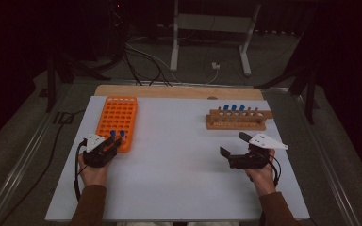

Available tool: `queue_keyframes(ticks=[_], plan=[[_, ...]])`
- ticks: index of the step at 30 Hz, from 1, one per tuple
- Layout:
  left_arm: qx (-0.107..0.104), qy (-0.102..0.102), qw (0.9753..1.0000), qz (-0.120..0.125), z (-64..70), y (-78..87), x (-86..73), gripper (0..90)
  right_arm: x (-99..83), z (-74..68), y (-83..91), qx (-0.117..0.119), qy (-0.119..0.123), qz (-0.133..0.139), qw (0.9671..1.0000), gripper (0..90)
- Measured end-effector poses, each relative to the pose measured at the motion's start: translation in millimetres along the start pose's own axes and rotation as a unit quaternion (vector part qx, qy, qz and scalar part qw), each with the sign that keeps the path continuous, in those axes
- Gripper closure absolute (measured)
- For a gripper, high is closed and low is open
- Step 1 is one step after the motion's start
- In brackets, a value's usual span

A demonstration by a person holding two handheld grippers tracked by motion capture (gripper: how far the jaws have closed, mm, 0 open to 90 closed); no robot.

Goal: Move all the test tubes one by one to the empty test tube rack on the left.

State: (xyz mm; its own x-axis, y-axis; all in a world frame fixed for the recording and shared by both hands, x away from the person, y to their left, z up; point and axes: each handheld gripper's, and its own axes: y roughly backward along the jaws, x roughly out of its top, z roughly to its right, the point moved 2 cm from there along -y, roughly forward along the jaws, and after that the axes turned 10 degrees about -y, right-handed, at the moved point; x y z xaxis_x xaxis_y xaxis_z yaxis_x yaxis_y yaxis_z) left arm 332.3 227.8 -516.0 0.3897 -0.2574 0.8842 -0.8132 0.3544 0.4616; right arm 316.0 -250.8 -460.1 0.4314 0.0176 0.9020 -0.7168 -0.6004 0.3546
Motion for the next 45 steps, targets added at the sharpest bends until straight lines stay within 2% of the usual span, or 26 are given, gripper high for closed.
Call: queue_keyframes(ticks=[3, 5, 10, 11, 14, 16, 19, 22, 26, 28, 31, 35, 40, 45], plan=[[-0.003, 0.008, 1.0000, -0.002, -1.5, 4.7, -0.4, 57.2, 0.2, 0.9, 0.4, -0.001, -0.002, 0.001, 1.0000, 0.0], [-0.009, 0.024, 0.9997, 0.003, -2.7, 8.8, -0.1, 50.5, 0.1, 1.3, 0.2, -0.001, -0.002, 0.001, 1.0000, 0.0], [-0.023, 0.044, 0.9983, 0.030, -4.9, 22.5, 2.7, 44.4, 0.5, 0.9, 0.6, -0.002, -0.004, 0.002, 1.0000, 0.0], [-0.022, 0.047, 0.9981, 0.032, -4.6, 25.3, 3.6, 40.4, 0.7, 1.1, 0.7, -0.002, -0.004, 0.003, 1.0000, 0.0], [-0.019, 0.040, 0.9985, 0.032, -2.7, 33.7, 5.0, 25.8, 0.7, 2.0, 0.7, -0.003, -0.005, 0.003, 1.0000, 0.0], [-0.018, 0.043, 0.9982, 0.038, -1.9, 39.7, 5.5, 18.3, 0.5, 2.7, 0.3, -0.007, -0.006, 0.001, 1.0000, 0.0], [-0.016, 0.050, 0.9973, 0.051, 1.2, 50.5, 5.2, 13.5, 0.3, 2.6, -0.7, -0.008, -0.007, -0.001, 0.9999, 0.0], [-0.002, 0.032, 0.9984, 0.046, 5.0, 58.8, 5.7, 2.2, -0.1, 1.3, -1.5, -0.009, -0.004, -0.003, 1.0000, 0.0], [0.020, 0.000, 0.9989, 0.041, 7.4, 68.9, 5.3, 0.6, -0.5, 1.9, -2.6, -0.016, -0.003, -0.009, 0.9998, 0.0], [0.023, -0.009, 0.9989, 0.039, 8.0, 72.8, 3.8, 0.6, 0.2, 3.7, -1.8, -0.020, -0.005, -0.009, 0.9997, 0.0], [0.021, -0.009, 0.9988, 0.043, 8.0, 77.4, 1.3, 0.6, 3.3, 9.0, 0.4, -0.027, -0.009, -0.007, 0.9996, 0.4], [0.037, 0.003, 0.9980, 0.051, 9.7, 80.5, -2.9, 0.6, 8.8, 15.5, 1.9, -0.035, -0.015, 0.000, 0.9993, 0.4], [0.047, 0.004, 0.9973, 0.056, 11.6, 80.3, -2.3, 0.6, 19.1, 22.5, 1.1, -0.046, -0.012, 0.005, 0.9989, 0.4], [0.058, 0.004, 0.9968, 0.055, 13.5, 78.6, -3.9, 0.6, 34.1, 32.8, -1.5, -0.054, -0.008, -0.002, 0.9985, 0.5]])
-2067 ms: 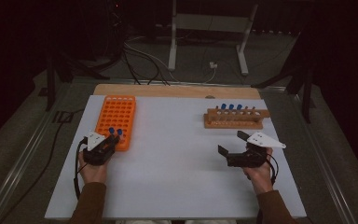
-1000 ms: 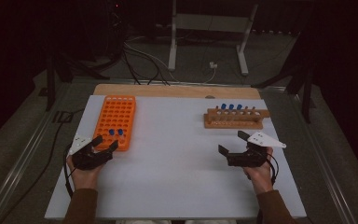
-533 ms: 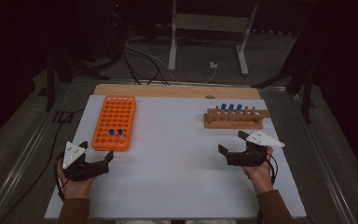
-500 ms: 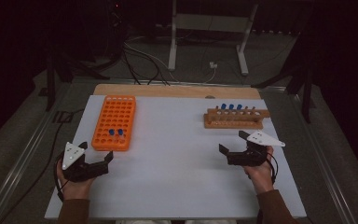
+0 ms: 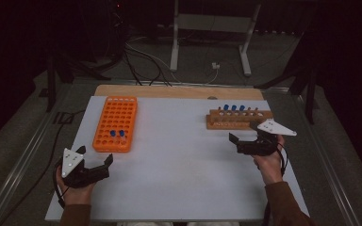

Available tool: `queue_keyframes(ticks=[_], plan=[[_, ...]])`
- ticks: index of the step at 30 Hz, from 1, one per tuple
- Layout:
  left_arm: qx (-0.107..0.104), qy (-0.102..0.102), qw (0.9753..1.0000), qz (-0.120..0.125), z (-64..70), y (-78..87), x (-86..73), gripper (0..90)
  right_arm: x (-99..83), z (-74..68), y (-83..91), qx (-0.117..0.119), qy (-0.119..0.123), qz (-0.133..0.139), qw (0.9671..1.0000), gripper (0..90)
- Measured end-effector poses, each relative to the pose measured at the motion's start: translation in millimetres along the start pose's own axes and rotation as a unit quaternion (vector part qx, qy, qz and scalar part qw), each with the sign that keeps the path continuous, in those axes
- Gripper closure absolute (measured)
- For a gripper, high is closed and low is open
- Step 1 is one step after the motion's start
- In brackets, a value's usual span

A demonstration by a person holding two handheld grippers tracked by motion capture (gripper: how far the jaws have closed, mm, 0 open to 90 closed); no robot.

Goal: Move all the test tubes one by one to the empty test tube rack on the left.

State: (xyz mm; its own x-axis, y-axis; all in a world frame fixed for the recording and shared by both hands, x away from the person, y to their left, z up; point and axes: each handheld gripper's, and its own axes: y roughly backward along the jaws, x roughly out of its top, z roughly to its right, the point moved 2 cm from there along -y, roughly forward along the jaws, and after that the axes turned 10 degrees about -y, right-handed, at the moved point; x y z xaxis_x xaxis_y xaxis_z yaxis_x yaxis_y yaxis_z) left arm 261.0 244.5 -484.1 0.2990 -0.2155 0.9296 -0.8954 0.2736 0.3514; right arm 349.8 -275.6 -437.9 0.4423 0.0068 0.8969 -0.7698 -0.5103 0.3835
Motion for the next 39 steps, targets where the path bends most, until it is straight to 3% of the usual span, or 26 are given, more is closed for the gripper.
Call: queue_keyframes(ticks=[4, 8, 13, 19, 25, 28, 32, 39], plan=[[0.004, 0.001, 1.0000, 0.002, 0.0, 0.4, 0.2, 0.6, 12.1, 10.7, -5.1, -0.010, 0.002, -0.001, 0.9999, 0.5], [0.012, 0.001, 0.9999, 0.003, 0.0, 1.1, 0.8, 0.6, 20.4, 20.6, -11.4, -0.010, 0.001, -0.003, 0.9999, 7.6], [0.015, -0.005, 0.9999, 0.003, 1.3, 1.1, 1.5, 0.6, 25.4, 31.8, -21.6, -0.030, -0.005, -0.006, 0.9995, 9.0], [0.014, 0.006, 0.9999, 0.003, -0.1, 0.9, 1.2, 0.7, 33.9, 46.4, -32.0, -0.037, -0.032, -0.003, 0.9988, 13.3], [0.012, 0.008, 0.9999, 0.003, -0.4, 0.1, 0.9, 0.6, 34.9, 56.4, -44.9, -0.057, -0.042, -0.008, 0.9975, 17.5], [0.011, 0.007, 0.9999, 0.003, 0.0, 0.3, 1.2, 0.6, 31.4, 61.2, -51.9, -0.072, -0.043, -0.015, 0.9963, 23.2], [0.009, 0.006, 0.9999, 0.002, 0.1, -0.5, 0.9, 0.6, 26.0, 69.0, -59.7, -0.089, -0.054, -0.021, 0.9944, 37.4], [0.007, 0.007, 1.0000, 0.001, 0.4, -0.8, 0.7, 0.7, 18.2, 72.5, -71.6, -0.097, -0.051, -0.029, 0.9936, 56.4]])
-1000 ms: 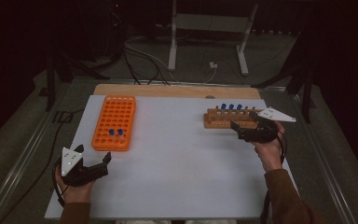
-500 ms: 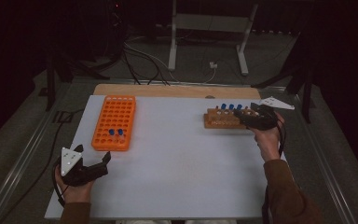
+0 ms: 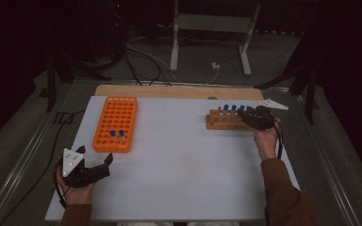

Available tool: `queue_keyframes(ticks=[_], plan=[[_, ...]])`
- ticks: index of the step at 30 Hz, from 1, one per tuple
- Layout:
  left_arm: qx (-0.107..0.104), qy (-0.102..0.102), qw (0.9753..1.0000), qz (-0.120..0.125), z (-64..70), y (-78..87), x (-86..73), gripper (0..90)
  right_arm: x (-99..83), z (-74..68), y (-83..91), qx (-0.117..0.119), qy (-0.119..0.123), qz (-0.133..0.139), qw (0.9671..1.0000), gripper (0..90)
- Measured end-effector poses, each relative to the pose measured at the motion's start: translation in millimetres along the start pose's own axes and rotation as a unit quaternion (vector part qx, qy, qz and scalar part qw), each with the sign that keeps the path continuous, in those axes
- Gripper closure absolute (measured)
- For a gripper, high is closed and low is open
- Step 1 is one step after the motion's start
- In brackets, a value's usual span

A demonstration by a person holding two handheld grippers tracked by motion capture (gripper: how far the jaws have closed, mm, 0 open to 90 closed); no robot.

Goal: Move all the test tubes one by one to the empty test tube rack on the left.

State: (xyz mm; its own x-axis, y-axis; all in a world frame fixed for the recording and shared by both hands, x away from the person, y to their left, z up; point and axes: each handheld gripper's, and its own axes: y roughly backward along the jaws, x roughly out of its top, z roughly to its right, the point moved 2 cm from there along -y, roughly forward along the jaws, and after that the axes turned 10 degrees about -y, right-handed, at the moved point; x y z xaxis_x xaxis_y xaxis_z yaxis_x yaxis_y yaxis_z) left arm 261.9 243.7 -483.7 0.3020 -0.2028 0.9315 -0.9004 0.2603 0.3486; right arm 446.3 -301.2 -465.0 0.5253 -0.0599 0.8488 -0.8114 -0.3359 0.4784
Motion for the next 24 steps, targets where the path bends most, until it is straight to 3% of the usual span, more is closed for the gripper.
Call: queue_keyframes(ticks=[9, 19, 24], plan=[[-0.003, 0.001, 1.0000, 0.000, 0.0, -0.2, -0.2, 0.7, -3.0, -6.2, -7.8, -0.013, 0.025, 0.001, 0.9996, 74.4], [-0.005, 0.001, 1.0000, 0.000, 0.4, -0.7, -0.4, 0.7, -4.5, -12.9, -13.9, -0.012, 0.036, -0.001, 0.9993, 76.1], [-0.007, 0.003, 1.0000, -0.002, 0.4, -1.0, -0.8, 0.7, -4.9, -11.0, -13.8, -0.014, 0.026, -0.001, 0.9996, 76.1]])
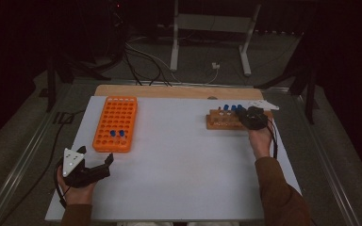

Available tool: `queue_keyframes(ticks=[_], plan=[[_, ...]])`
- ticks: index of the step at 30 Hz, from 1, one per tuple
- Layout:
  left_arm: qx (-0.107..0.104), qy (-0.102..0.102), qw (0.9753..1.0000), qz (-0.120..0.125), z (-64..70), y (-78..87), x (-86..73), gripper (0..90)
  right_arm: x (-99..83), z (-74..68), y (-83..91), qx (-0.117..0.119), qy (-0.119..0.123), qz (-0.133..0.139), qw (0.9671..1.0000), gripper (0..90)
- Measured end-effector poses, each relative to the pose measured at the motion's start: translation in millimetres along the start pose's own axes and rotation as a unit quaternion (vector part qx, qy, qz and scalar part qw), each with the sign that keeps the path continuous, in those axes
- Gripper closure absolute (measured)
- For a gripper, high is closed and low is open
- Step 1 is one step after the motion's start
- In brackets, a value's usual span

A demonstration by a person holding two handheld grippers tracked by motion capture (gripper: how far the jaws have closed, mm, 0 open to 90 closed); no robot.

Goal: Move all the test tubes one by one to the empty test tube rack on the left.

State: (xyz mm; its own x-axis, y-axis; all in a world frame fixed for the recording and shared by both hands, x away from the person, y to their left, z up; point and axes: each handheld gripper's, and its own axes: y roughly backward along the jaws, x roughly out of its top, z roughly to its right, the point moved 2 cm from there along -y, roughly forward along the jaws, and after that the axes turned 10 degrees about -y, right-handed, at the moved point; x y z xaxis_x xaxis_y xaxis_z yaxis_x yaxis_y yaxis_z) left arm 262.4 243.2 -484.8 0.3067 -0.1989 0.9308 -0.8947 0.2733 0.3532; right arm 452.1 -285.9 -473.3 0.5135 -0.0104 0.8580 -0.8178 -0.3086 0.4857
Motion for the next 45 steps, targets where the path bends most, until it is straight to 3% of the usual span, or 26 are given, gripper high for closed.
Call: queue_keyframes(ticks=[7, 21, 35, 45], plan=[[0.000, 0.000, 1.0000, 0.001, -0.3, 0.2, 0.2, 0.7, 0.0, 1.8, 2.5, 0.001, -0.010, -0.001, 1.0000, 76.5], [0.000, 0.000, 1.0000, 0.001, 0.0, 0.1, 0.2, 0.7, 14.4, 3.5, 23.9, 0.013, -0.019, 0.035, 0.9991, 76.6], [-0.001, -0.003, 1.0000, -0.002, 1.2, -0.8, 0.1, 0.7, 33.2, -3.8, 56.1, 0.030, 0.002, 0.076, 0.9967, 76.6], [0.000, -0.005, 1.0000, -0.003, 2.6, -1.4, 0.5, 0.7, 29.6, -16.9, 65.0, 0.051, 0.029, 0.067, 0.9960, 76.6]])
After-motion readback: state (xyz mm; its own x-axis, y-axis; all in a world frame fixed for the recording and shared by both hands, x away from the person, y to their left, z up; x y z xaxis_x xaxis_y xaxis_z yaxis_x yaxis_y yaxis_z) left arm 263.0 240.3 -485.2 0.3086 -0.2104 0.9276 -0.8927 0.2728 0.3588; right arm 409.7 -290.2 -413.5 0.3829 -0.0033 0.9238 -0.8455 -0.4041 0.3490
